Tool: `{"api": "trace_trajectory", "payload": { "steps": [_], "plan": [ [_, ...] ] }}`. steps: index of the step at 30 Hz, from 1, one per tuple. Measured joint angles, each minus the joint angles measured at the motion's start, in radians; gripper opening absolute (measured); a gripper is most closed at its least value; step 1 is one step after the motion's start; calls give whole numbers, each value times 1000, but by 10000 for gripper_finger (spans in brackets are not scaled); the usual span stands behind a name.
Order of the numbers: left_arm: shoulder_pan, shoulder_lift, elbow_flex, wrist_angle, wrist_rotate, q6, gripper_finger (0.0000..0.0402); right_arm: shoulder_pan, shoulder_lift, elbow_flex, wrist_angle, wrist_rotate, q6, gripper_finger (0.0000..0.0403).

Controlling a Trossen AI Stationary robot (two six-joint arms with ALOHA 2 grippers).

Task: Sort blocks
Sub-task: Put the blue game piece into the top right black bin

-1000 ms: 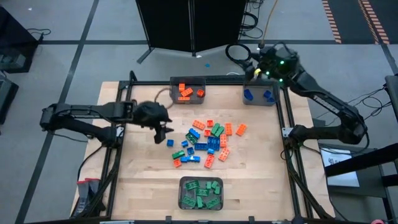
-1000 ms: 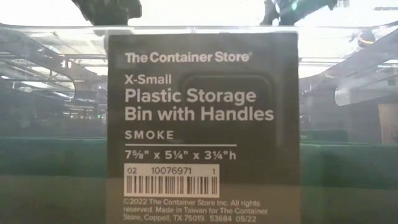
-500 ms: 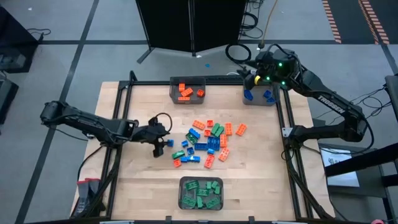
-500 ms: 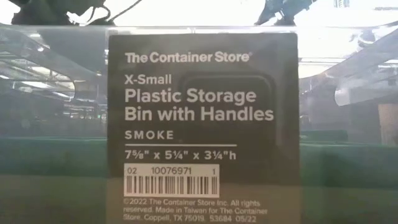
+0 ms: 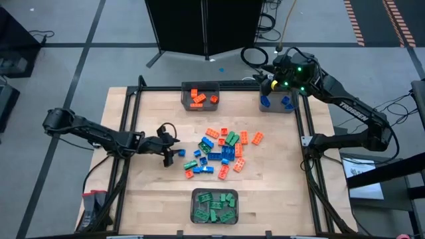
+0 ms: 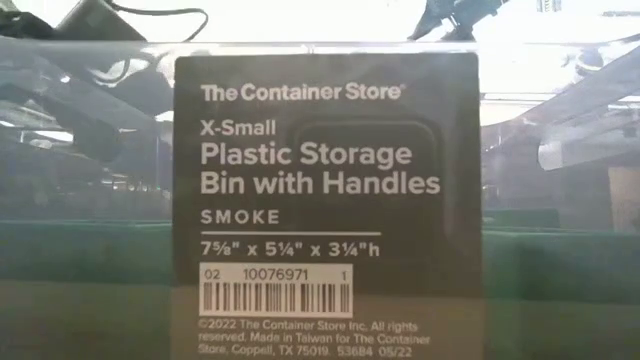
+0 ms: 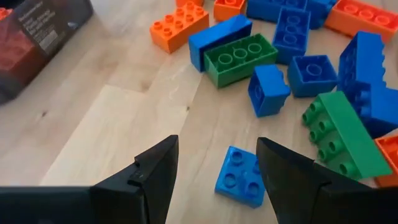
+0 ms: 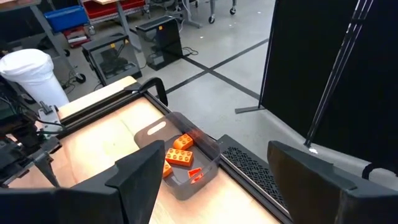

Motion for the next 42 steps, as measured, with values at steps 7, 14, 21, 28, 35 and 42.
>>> {"api": "trace_trajectory", "payload": {
  "steps": [7, 14, 21, 28, 35, 42],
  "plan": [
    [1, 0, -49, 52, 20, 1, 219, 0, 3, 0, 0, 0, 17, 279],
    [1, 31, -59, 116, 77, 59, 219, 0, 19, 0, 0, 2, 25, 279],
    [1, 141, -59, 186, 111, 133, 219, 0, 42, 0, -1, 1, 49, 279],
    [1, 293, -58, 273, 81, 144, 219, 0, 50, 0, 0, -2, 51, 279],
    [1, 377, -56, 342, 93, 118, 191, 1, 50, 0, -2, -4, 51, 279],
    [3, 360, -57, 349, 117, -14, 125, 7, 50, 0, -7, -5, 51, 279]
  ]
}}
